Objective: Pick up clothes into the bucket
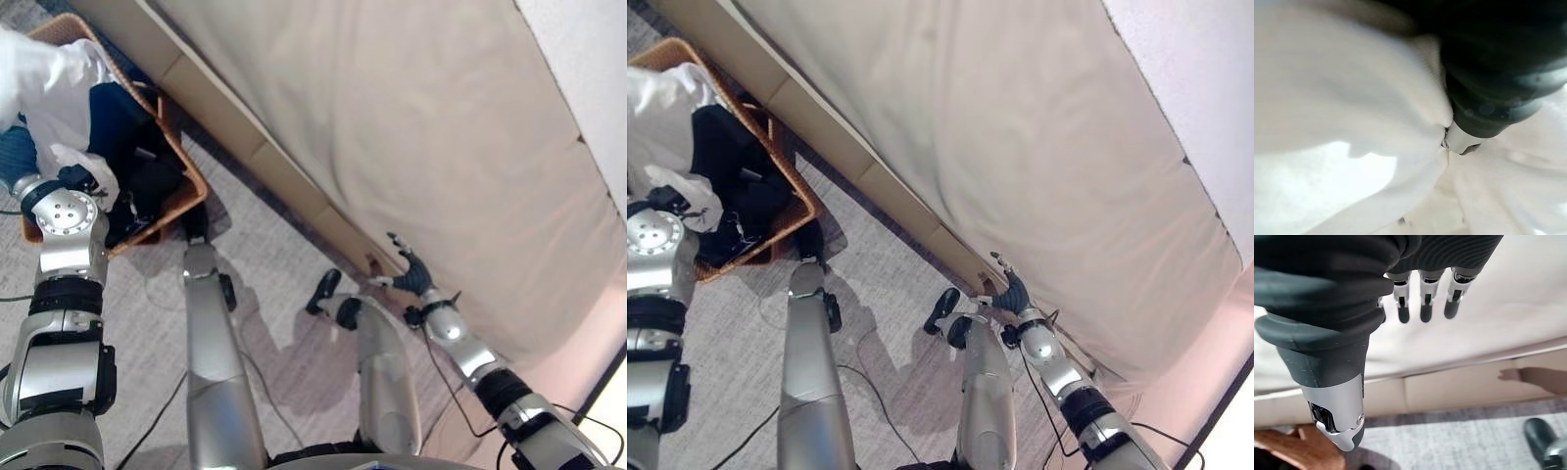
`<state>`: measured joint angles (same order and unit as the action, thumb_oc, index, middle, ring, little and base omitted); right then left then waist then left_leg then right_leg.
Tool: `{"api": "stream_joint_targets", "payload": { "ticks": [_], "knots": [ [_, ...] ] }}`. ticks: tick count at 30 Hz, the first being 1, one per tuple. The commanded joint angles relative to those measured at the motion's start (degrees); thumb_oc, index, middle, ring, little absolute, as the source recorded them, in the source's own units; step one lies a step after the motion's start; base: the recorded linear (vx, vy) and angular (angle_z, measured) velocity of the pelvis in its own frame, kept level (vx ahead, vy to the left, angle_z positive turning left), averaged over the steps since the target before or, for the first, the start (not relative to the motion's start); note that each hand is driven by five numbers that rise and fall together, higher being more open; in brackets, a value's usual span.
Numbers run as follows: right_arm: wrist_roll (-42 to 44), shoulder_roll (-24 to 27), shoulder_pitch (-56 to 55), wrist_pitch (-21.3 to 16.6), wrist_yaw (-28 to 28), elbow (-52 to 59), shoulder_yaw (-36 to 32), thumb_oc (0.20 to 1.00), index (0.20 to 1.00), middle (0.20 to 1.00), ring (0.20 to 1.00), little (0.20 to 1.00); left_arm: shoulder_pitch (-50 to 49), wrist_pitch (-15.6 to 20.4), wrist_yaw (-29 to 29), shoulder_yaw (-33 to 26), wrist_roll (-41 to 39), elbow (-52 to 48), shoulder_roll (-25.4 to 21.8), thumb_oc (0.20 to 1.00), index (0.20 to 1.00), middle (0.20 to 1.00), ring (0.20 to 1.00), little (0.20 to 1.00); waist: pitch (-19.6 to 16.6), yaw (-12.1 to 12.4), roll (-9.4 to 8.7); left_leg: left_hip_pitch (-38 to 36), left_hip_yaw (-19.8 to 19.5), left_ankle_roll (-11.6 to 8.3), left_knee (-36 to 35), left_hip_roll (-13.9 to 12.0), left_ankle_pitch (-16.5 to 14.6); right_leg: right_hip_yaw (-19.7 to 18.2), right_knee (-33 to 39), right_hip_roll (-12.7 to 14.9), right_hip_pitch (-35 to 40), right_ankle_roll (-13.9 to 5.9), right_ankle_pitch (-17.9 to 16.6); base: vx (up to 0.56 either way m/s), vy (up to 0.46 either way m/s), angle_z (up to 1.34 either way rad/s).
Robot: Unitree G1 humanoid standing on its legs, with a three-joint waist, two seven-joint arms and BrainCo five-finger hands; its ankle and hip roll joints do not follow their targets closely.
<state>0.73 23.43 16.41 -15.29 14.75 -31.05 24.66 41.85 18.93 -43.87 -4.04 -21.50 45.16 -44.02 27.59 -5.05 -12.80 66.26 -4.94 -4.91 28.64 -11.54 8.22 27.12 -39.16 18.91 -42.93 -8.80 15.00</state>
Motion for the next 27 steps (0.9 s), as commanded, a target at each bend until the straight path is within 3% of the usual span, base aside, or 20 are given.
{"api": "stream_joint_targets", "payload": {
  "ticks": [1,6,18,27],
  "knots": [
    [1.2,0.8,-3.1,-3.3,-0.1,4.8,-3.3,1.000,1.000,1.000,1.000,1.000,5.3,0.7,0.3,0.2,0.8,1.9,-7.1,0.200,0.200,0.200,0.200,0.200,2.2,2.4,-6.49,0.0,-0.1,0.66,12.6,-0.9,-13.7,-1.5,6.8,3.3,-1.7,-3.63,-13.4,0.02,-0.008,-0.07],
    [1.3,2.7,-5.3,-4.3,-0.8,8.5,-4.3,1.000,1.000,1.000,1.000,1.000,5.3,-1.4,2.4,0.6,0.3,7.3,-6.8,0.200,0.200,0.200,0.200,0.200,2.2,1.3,-7.44,1.5,-0.4,1.10,14.7,-1.3,-14.6,-2.1,6.0,2.6,-3.2,-3.48,-13.1,0.02,0.024,-0.08],
    [1.8,3.2,-4.8,-3.6,-0.6,9.4,-5.0,1.000,1.000,1.000,1.000,1.000,6.0,-2.0,4.4,-1.2,-7.8,8.8,-2.6,0.200,0.200,0.200,0.200,0.200,1.8,1.1,-6.94,1.9,-0.5,1.54,16.4,-1.7,-15.6,-2.6,6.1,2.0,-3.5,-3.50,-13.2,0.01,0.014,-0.06],
    [1.9,4.1,-6.3,-3.2,-1.4,9.3,-5.8,1.000,1.000,1.000,1.000,1.000,3.2,-2.9,5.8,-0.8,-4.8,7.3,-1.9,0.200,0.200,0.200,0.200,0.200,0.5,1.5,-7.38,0.7,-1.0,1.72,15.2,-1.4,-15.1,-1.2,7.4,1.2,-1.1,-3.78,-13.7,0.00,-0.003,0.00]
  ]
}}
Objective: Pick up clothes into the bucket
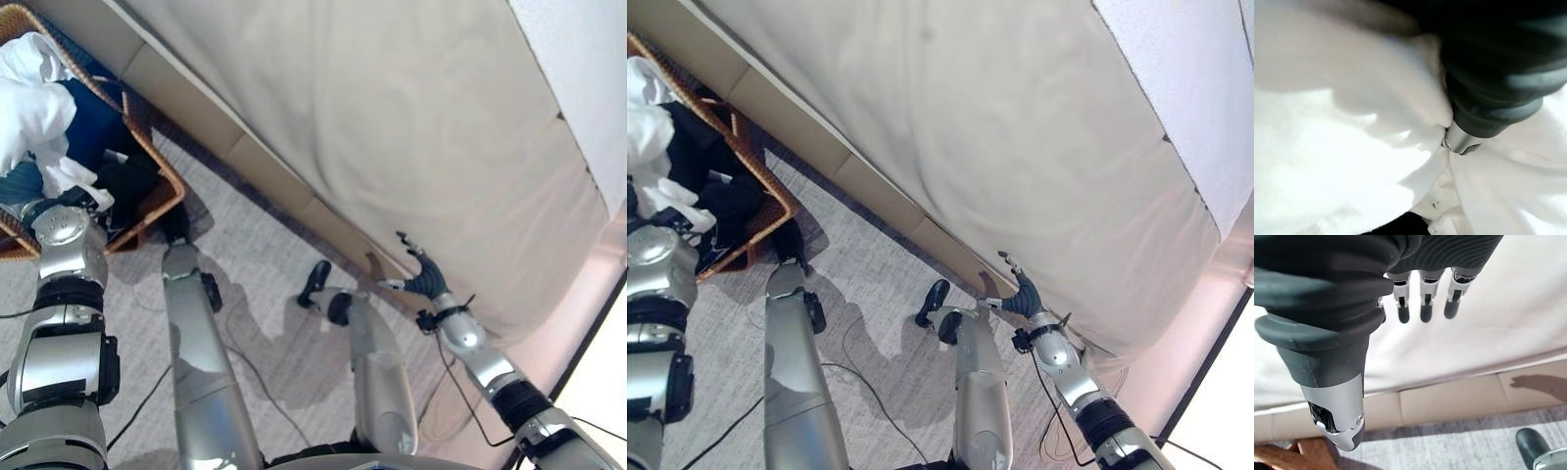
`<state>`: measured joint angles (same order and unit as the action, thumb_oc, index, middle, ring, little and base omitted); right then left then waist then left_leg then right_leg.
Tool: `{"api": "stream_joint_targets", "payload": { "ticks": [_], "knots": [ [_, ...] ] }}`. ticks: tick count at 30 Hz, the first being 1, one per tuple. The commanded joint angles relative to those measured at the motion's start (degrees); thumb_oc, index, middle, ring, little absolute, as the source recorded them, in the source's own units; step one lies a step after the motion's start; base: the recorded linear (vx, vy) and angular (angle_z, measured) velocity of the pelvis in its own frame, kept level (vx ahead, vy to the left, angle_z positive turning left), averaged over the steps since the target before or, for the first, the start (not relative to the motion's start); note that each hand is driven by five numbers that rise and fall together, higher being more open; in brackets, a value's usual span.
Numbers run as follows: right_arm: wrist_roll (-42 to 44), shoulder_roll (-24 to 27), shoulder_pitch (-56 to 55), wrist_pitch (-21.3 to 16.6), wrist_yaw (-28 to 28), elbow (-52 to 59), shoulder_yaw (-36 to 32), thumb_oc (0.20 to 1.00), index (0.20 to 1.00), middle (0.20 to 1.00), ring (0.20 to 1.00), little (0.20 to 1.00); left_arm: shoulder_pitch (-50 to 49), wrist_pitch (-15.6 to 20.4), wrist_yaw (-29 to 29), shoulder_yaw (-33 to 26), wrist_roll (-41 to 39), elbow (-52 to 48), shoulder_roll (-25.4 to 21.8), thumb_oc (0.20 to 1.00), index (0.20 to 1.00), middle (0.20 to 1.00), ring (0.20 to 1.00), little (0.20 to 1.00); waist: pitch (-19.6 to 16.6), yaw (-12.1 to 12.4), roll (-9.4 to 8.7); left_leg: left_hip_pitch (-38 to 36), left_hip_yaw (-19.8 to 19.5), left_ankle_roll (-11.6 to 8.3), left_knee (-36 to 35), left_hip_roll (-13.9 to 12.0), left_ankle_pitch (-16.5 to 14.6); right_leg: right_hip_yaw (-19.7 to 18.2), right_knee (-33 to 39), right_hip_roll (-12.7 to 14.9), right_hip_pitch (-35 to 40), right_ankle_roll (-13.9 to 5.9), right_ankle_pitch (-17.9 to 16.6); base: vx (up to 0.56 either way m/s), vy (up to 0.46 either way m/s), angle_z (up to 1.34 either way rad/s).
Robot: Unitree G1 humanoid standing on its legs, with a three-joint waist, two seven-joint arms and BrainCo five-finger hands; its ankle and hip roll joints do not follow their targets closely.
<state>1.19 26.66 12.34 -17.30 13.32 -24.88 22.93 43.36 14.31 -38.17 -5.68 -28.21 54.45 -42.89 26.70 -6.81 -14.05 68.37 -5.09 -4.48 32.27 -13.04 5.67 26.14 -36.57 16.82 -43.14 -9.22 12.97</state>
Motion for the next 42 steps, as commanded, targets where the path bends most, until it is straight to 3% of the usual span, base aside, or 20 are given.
{"api": "stream_joint_targets", "payload": {
  "ticks": [1,8,18,37,38,39,40,42],
  "knots": [
    [1.5,0.9,-2.4,-1.2,0.1,3.2,-4.1,1.000,1.000,1.000,1.000,1.000,1.9,2.0,0.2,1.1,2.2,-2.3,-2.9,0.200,0.200,0.200,0.200,0.200,1.3,3.3,-6.19,-1.7,-1.0,1.31,11.2,0.2,-12.5,-0.1,4.9,3.2,-0.5,-3.44,-11.7,0.01,-0.030,0.08],
    [2.3,0.3,-2.0,-1.6,0.1,2.1,-4.4,1.000,1.000,1.000,1.000,1.000,3.8,2.7,0.9,5.2,6.5,-4.3,-2.6,0.200,0.200,0.200,0.200,0.200,1.2,4.4,-6.39,-3.2,-2.2,1.06,6.7,1.3,-10.1,2.0,6.7,2.9,2.1,-3.53,-12.1,0.01,-0.035,0.16],
    [2.5,0.1,-0.6,-2.1,-0.2,3.6,-4.1,1.000,1.000,1.000,1.000,1.000,3.9,2.8,0.9,6.0,9.3,-5.3,-3.1,0.200,0.200,0.200,0.200,0.200,0.8,6.1,-7.25,-4.5,-3.6,0.25,2.7,1.8,-7.9,4.2,9.0,1.8,4.2,-3.17,-11.7,0.00,-0.025,0.11],
    [2.5,1.0,0.2,-1.7,-0.1,4.2,-4.2,1.000,1.000,1.000,1.000,1.000,6.6,2.1,1.5,5.3,6.0,-0.9,-2.1,0.203,0.203,0.203,0.203,0.203,0.8,6.3,-7.93,-5.4,-4.0,0.11,2.0,1.3,-7.9,4.2,9.8,0.6,5.2,-2.73,-11.4,0.00,-0.001,0.01],
    [2.5,1.0,0.2,-1.7,-0.1,4.2,-4.2,1.000,1.000,1.000,1.000,1.000,6.6,2.2,1.5,5.3,6.0,-0.9,-2.1,0.416,0.416,0.416,0.416,0.416,0.8,6.3,-7.92,-5.4,-4.1,0.11,2.0,1.3,-7.9,4.2,9.8,0.6,5.2,-2.73,-11.4,0.00,0.000,0.00],
    [2.5,1.0,0.2,-1.7,-0.1,4.3,-4.1,1.000,1.000,1.000,1.000,1.000,6.9,1.9,1.5,5.2,5.7,-0.3,-2.0,0.837,0.837,0.837,0.837,0.837,0.8,6.2,-7.94,-5.5,-4.0,0.10,1.9,1.2,-7.8,4.2,9.8,0.5,5.2,-2.75,-11.4,0.00,0.000,0.00],
    [2.4,1.1,0.3,-1.5,-0.2,4.4,-3.9,1.000,1.000,1.000,1.000,1.000,7.6,1.7,2.0,5.4,4.7,0.3,-1.8,1.000,1.000,1.000,1.000,1.000,0.7,6.1,-7.93,-5.5,-4.0,0.09,1.7,1.2,-7.8,4.3,10.0,0.5,5.2,-2.80,-11.5,0.00,0.000,0.00],
    [2.4,1.2,0.4,-1.4,-0.2,4.2,-3.9,1.000,1.000,1.000,1.000,1.000,7.9,1.6,2.3,5.4,4.3,0.7,-1.8,1.000,1.000,1.000,1.000,1.000,0.8,6.1,-7.89,-5.5,-4.0,0.11,1.7,1.2,-7.8,4.3,9.9,0.5,5.2,-2.77,-11.4,0.00,0.000,0.00]
  ]
}}
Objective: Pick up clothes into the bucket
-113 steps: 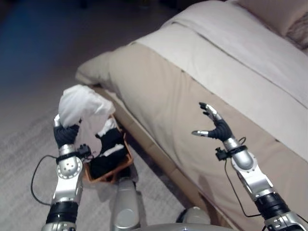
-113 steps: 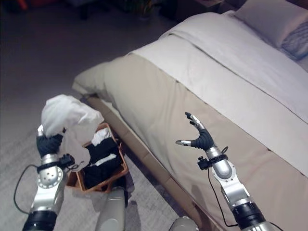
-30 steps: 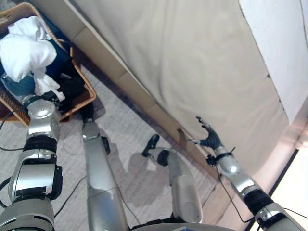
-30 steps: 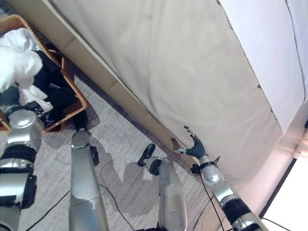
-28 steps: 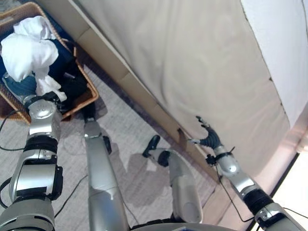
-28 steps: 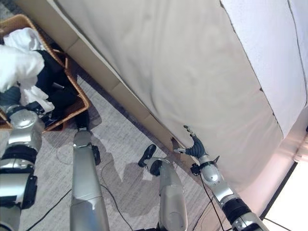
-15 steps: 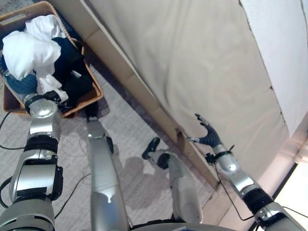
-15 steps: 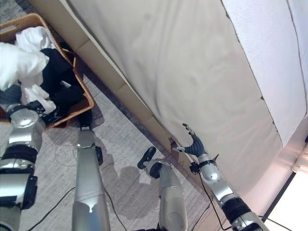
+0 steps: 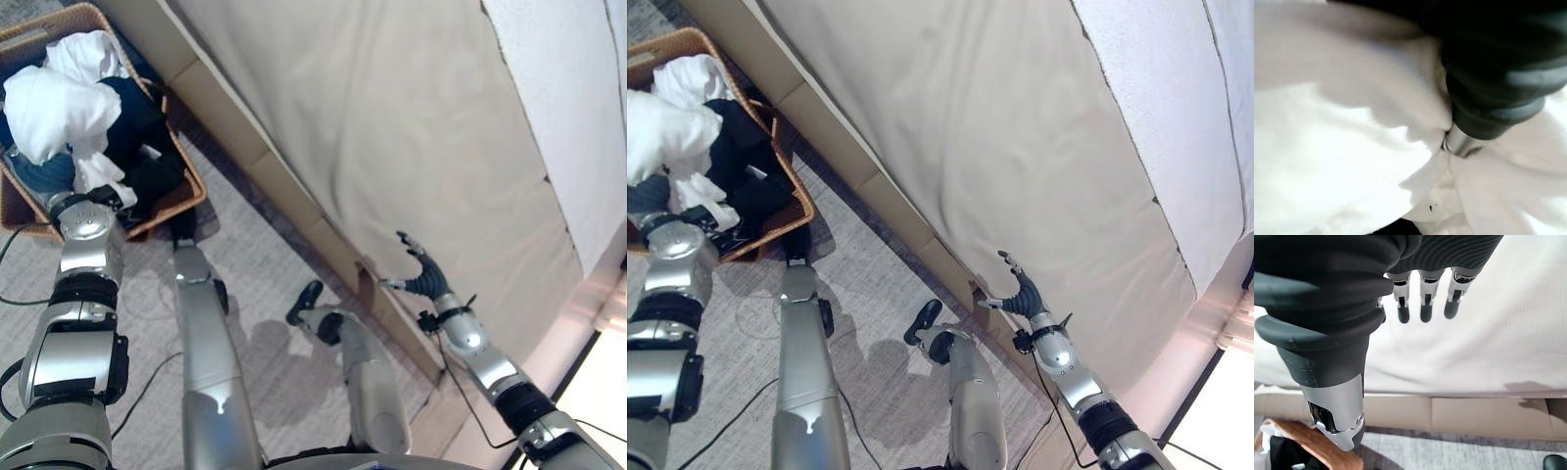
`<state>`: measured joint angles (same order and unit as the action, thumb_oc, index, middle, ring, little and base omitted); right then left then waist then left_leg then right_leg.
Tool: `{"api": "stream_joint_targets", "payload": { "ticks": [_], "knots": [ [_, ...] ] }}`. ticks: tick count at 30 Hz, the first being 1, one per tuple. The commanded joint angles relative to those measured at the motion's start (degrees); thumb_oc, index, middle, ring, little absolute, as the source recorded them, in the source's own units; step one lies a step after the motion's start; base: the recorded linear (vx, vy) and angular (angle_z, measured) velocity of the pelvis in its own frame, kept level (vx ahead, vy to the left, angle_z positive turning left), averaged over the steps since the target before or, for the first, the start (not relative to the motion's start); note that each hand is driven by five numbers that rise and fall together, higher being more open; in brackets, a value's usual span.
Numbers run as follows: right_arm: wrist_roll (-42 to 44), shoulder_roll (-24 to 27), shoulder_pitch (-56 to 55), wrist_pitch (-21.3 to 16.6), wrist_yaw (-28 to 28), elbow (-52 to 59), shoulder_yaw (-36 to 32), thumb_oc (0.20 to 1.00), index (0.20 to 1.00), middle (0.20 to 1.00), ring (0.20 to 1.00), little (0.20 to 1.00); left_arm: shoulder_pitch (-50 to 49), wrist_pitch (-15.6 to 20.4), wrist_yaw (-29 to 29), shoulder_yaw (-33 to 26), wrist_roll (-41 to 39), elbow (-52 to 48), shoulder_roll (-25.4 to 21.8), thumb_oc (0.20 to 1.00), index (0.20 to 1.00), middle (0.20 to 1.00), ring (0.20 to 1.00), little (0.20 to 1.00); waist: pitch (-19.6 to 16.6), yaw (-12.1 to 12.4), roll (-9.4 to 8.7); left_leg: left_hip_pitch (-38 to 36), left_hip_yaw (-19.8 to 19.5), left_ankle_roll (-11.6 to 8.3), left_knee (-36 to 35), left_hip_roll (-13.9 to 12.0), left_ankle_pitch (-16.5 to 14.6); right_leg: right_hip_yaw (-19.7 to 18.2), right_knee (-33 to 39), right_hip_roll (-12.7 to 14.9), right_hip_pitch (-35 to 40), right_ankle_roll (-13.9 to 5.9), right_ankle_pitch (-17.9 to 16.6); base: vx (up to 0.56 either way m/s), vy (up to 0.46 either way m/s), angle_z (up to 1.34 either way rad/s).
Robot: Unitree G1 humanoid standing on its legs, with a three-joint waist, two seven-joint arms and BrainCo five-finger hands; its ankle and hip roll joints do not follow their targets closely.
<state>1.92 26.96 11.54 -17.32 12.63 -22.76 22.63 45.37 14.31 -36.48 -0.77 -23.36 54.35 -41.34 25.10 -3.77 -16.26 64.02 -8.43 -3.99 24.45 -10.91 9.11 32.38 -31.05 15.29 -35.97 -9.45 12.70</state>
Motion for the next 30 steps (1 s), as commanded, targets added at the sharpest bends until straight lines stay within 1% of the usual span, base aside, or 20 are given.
{"api": "stream_joint_targets", "payload": {
  "ticks": [1,15,19,23,27,29,30],
  "knots": [
    [1.6,0.9,1.4,-1.4,0.5,1.9,-3.5,1.000,1.000,1.000,1.000,1.000,6.0,1.5,0.8,0.6,-0.7,1.2,-3.4,1.000,1.000,1.000,1.000,1.000,2.5,3.1,-5.66,-1.2,-0.7,-0.41,9.5,-0.9,-11.2,-2.0,4.3,2.0,-2.0,-2.54,-11.1,0.00,0.000,0.00],
    [1.9,1.2,2.2,-1.0,0.6,2.3,-3.6,1.000,1.000,1.000,1.000,1.000,5.7,1.4,1.0,0.7,-1.6,0.4,-2.2,1.000,1.000,1.000,1.000,1.000,2.7,3.3,-5.41,-1.9,-0.5,-0.23,9.9,-1.2,-11.6,-2.6,3.6,1.9,-2.0,-2.61,-11.0,0.00,0.000,0.00],
    [1.8,1.2,1.9,-0.9,0.8,2.1,-4.2,1.000,1.000,1.000,1.000,1.000,4.0,2.2,0.9,0.8,-1.1,-3.2,-0.5,1.000,1.000,1.000,1.000,1.000,2.9,3.6,-4.88,-2.8,0.0,-0.20,9.2,-1.2,-11.3,-2.5,3.3,2.1,-1.6,-2.56,-10.9,0.00,0.000,0.00],
    [1.2,0.5,1.5,-0.5,1.3,1.6,-4.9,1.000,1.000,1.000,1.000,1.000,-0.7,4.0,-0.6,-0.8,0.9,-10.6,2.7,1.000,1.000,1.000,1.000,1.000,3.1,4.3,-4.29,-3.6,0.3,-0.09,8.9,-0.9,-11.1,-2.5,3.1,2.2,-1.3,-2.52,-10.7,0.00,0.000,0.00],
    [0.5,-0.5,0.1,-0.6,1.9,1.0,-5.9,1.000,1.000,1.000,1.000,1.000,-7.5,4.8,-3.8,-1.8,7.6,-20.8,6.8,1.000,1.000,1.000,1.000,1.000,3.2,5.6,-3.95,-5.4,0.7,-0.11,7.4,-0.9,-10.8,-2.5,3.6,2.3,-0.3,-2.53,-10.7,-0.01,-0.026,0.00],
    [0.4,-0.7,-0.2,-0.5,2.0,1.0,-6.2,1.000,1.000,1.000,1.000,1.000,-9.1,4.9,-4.0,-1.9,8.7,-23.2,8.1,1.000,1.000,1.000,1.000,1.000,3.1,5.7,-3.88,-5.8,0.9,-0.08,7.2,-0.8,-10.7,-2.5,3.6,2.3,0.0,-2.47,-10.7,-0.01,-0.017,-0.01],
    [0.5,-1.2,-0.7,-0.5,2.2,0.3,-6.6,1.000,1.000,1.000,1.000,1.000,-10.8,5.1,-4.2,-1.3,11.4,-25.4,9.2,1.000,1.000,1.000,1.000,1.000,2.9,6.1,-3.63,-6.8,1.0,-0.04,6.7,-0.7,-10.5,-2.6,3.6,2.4,0.8,-2.49,-10.7,-0.01,-0.036,-0.02]
  ]
}}
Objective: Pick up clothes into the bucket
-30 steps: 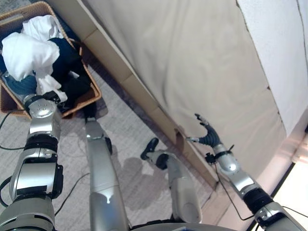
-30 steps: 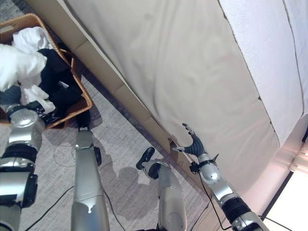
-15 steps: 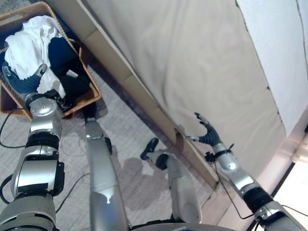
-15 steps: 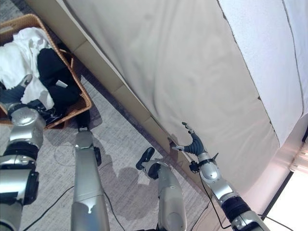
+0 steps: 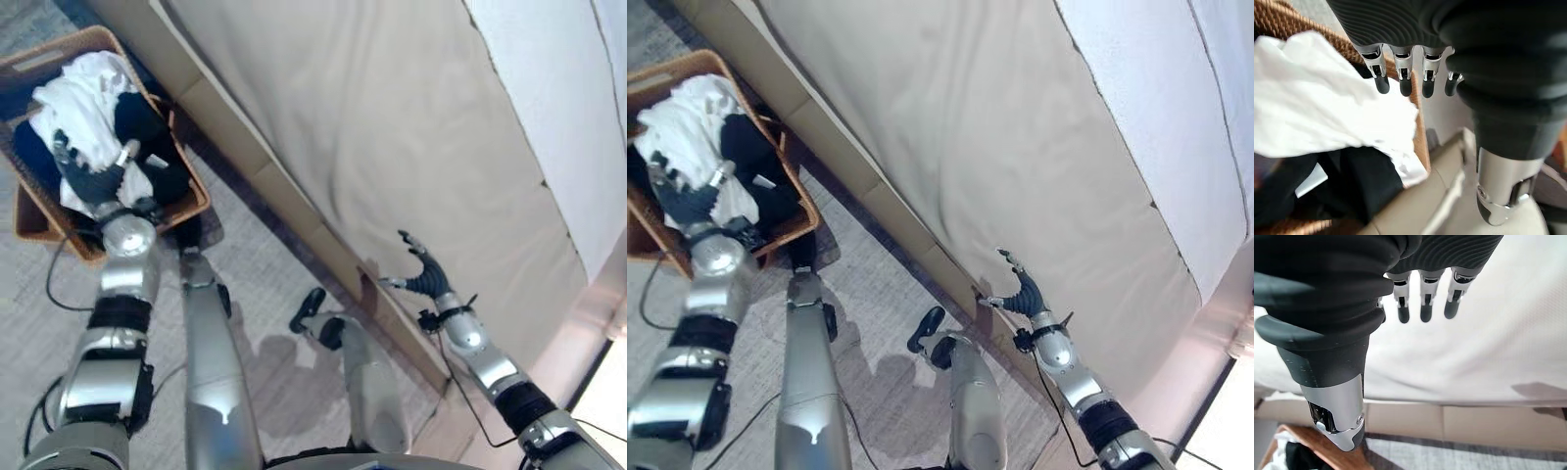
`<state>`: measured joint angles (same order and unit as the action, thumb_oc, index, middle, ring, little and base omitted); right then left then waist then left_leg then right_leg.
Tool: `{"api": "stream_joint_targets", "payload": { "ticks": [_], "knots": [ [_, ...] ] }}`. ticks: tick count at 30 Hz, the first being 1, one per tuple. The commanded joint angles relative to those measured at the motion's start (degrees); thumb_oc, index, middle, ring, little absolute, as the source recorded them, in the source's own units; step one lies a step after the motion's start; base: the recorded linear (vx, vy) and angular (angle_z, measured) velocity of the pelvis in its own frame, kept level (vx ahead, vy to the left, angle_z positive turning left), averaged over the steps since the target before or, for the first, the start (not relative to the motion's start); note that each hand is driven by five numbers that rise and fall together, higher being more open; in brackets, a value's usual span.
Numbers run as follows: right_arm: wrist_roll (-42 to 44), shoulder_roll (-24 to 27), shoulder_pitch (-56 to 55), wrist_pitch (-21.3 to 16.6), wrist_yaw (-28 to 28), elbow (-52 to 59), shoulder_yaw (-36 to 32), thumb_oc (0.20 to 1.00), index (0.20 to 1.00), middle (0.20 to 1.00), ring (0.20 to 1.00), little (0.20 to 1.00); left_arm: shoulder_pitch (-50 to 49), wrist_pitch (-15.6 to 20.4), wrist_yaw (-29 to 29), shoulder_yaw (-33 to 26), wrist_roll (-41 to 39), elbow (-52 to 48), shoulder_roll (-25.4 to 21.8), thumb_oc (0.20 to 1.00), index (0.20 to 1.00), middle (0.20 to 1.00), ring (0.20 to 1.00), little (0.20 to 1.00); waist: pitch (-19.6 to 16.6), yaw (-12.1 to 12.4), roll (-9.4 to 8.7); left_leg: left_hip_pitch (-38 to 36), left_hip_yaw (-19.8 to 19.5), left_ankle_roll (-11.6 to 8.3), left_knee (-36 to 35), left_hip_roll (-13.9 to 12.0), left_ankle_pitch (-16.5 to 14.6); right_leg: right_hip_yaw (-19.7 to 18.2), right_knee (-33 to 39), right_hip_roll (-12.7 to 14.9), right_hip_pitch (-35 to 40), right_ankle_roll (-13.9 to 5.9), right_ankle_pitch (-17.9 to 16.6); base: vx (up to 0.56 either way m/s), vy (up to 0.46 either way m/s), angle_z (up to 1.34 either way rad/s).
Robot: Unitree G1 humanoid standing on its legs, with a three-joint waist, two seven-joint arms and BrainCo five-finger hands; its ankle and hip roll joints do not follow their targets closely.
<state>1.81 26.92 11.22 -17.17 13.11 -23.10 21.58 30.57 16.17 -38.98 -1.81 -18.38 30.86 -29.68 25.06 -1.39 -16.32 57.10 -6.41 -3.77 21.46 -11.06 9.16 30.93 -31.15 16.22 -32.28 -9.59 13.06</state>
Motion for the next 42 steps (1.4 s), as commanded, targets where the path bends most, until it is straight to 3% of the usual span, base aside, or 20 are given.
{"api": "stream_joint_targets", "payload": {
  "ticks": [1,7,21,26,27,29,35,42],
  "knots": [
    [0.5,-1.2,-0.7,-0.8,1.7,0.4,-5.8,1.000,1.000,1.000,1.000,1.000,2.7,3.2,-1.7,0.0,8.0,-4.2,-1.8,1.000,1.000,1.000,1.000,1.000,2.8,4.0,-3.38,-0.5,-0.8,-0.27,9.3,-0.5,-10.4,-1.2,3.8,1.5,-2.5,-2.34,-11.0,-0.02,-0.043,0.00],
    [-0.2,-1.6,-2.0,-0.9,2.0,-1.9,-7.2,1.000,1.000,1.000,1.000,1.000,-2.2,4.3,1.1,3.8,13.6,-12.8,0.6,1.000,1.000,1.000,1.000,1.000,1.0,4.8,-1.28,-6.3,0.7,-0.44,6.1,-0.5,-9.3,-1.7,5.8,1.9,2.1,-2.53,-11.4,0.00,-0.018,0.02],
    [-1.2,-2.2,-4.4,0.0,2.3,-6.2,-10.0,1.000,1.000,1.000,1.000,1.000,-7.4,5.7,7.6,9.0,13.3,-21.0,5.1,1.000,1.000,1.000,1.000,1.000,-2.1,4.7,2.99,-21.2,4.2,-0.89,-1.9,-0.9,-7.1,-3.2,12.6,2.5,14.4,-3.08,-13.4,0.02,-0.005,-0.05],
    [-0.3,-2.4,-5.8,0.4,0.9,-6.1,-11.0,1.000,1.000,1.000,1.000,1.000,-10.6,7.6,15.5,12.9,7.1,-21.4,6.8,1.000,1.000,1.000,1.000,1.000,-5.8,3.2,5.20,-29.6,6.4,-1.29,-6.2,-1.6,-6.3,-5.0,17.9,2.4,20.9,-3.69,-15.2,0.05,0.041,-0.13],
    [2.3,-3.0,-6.6,0.0,0.1,-4.9,-12.2,1.000,1.000,1.000,1.000,1.000,-11.2,7.7,17.0,13.4,5.8,-20.7,7.0,1.000,1.000,1.000,1.000,1.000,-6.7,2.6,5.44,-30.8,7.5,-0.79,-7.5,-1.3,-4.5,-4.6,19.2,2.8,21.7,-3.24,-16.9,-0.01,0.053,-0.14],
    [5.7,-3.7,-8.4,-0.4,-1.8,-1.7,-13.9,1.000,1.000,1.000,1.000,1.000,-13.0,7.9,19.2,13.6,3.8,-20.3,7.2,1.000,1.000,1.000,1.000,1.000,-8.2,1.8,6.17,-33.9,8.5,-1.02,-9.6,-1.4,-4.0,-5.0,20.8,2.8,23.6,-3.49,-17.4,0.05,0.065,-0.21],
    [16.2,-6.6,-11.0,-2.0,-7.1,4.0,-17.1,1.000,1.000,1.000,1.000,1.000,-21.4,7.8,29.1,12.7,-5.3,-19.4,7.5,1.000,1.000,1.000,1.000,1.000,-12.9,-0.8,7.62,-42.2,12.7,-1.44,-11.9,-2.5,-5.0,-9.0,24.3,2.0,27.2,-4.09,-18.9,0.09,0.019,-0.40],
    [20.2,-9.5,-14.2,-2.1,-10.8,5.9,-17.5,1.000,1.000,1.000,1.000,1.000,-29.7,6.6,36.9,12.4,-9.1,-19.5,8.2,1.000,1.000,1.000,1.000,1.000,-18.1,-3.0,9.19,-52.1,20.1,-2.04,-16.5,-2.9,-5.5,-14.1,30.2,0.6,30.4,-4.88,-21.3,0.07,0.017,-0.58]
  ]
}}
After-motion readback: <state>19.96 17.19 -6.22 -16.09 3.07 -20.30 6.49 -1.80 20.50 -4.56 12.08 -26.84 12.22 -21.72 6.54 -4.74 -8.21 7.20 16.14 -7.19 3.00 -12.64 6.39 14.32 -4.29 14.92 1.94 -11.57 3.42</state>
